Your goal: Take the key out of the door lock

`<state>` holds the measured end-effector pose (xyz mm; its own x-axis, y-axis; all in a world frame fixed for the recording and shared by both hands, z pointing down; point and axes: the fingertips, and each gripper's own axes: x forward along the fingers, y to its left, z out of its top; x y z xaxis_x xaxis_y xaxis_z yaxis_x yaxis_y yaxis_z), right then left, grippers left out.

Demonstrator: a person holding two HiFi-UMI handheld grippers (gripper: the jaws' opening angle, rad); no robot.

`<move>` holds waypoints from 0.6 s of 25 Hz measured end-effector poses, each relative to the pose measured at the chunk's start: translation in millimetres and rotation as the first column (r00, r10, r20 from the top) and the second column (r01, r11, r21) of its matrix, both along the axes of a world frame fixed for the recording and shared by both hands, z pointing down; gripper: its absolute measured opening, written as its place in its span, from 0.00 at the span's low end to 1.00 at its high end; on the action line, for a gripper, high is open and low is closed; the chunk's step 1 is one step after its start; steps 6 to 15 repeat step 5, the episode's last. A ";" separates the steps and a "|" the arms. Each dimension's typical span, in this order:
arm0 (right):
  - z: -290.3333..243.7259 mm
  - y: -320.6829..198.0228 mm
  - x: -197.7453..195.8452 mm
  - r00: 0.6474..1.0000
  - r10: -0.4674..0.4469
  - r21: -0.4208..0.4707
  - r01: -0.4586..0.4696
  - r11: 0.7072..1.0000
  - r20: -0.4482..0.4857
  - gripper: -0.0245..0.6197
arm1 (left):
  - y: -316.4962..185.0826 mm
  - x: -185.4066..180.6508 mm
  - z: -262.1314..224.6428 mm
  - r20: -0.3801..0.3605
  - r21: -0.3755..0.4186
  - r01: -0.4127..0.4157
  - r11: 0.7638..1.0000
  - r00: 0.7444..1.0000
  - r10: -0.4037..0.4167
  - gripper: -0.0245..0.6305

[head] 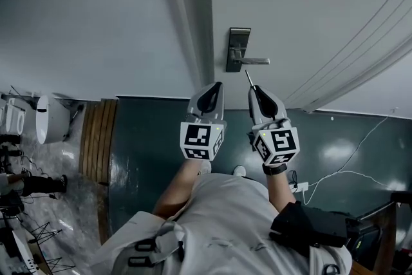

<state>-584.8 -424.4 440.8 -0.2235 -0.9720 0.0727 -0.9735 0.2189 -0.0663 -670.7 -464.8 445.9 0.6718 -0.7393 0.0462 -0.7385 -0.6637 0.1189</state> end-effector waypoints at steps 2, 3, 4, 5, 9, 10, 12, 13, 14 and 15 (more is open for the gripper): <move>2.3 -6.4 -1.8 1.000 0.006 -0.007 -0.006 1.000 0.003 0.08 | -6.3 -4.7 0.2 -0.005 -0.001 0.001 1.000 1.000 -0.001 0.04; 3.5 -9.7 -2.6 1.000 0.010 -0.011 -0.009 1.000 0.005 0.08 | -9.3 -7.1 0.3 -0.006 -0.001 0.000 1.000 1.000 0.000 0.04; 4.8 -13.1 -3.3 1.000 0.014 -0.015 -0.014 1.000 0.007 0.08 | -12.2 -9.5 0.6 -0.006 -0.002 0.000 1.000 1.000 0.000 0.04; 6.1 -16.5 -4.0 1.000 0.018 -0.019 -0.018 1.000 0.008 0.08 | -15.1 -12.0 1.0 -0.007 -0.003 -0.001 1.000 1.000 0.001 0.04; 6.1 -16.5 -4.0 1.000 0.018 -0.019 -0.018 1.000 0.008 0.08 | -15.1 -12.0 1.0 -0.007 -0.003 -0.001 1.000 1.000 0.001 0.04; 6.1 -16.5 -4.0 1.000 0.018 -0.019 -0.018 1.000 0.008 0.08 | -15.1 -12.0 1.0 -0.007 -0.003 -0.001 1.000 1.000 0.001 0.04; 6.1 -16.5 -4.0 1.000 0.018 -0.019 -0.018 1.000 0.008 0.08 | -15.1 -12.0 1.0 -0.007 -0.003 -0.001 1.000 1.000 0.001 0.04; 6.1 -16.5 -4.0 1.000 0.018 -0.019 -0.018 1.000 0.008 0.08 | -15.1 -12.0 1.0 -0.007 -0.003 -0.001 1.000 1.000 0.001 0.04; 6.1 -16.5 -4.0 1.000 0.018 -0.019 -0.018 1.000 0.008 0.08 | -15.1 -12.0 1.0 -0.007 -0.003 -0.001 1.000 1.000 0.001 0.04; 6.1 -16.5 -4.0 1.000 0.018 -0.019 -0.018 1.000 0.008 0.08 | -15.1 -12.0 1.0 -0.007 -0.003 -0.001 1.000 1.000 0.001 0.04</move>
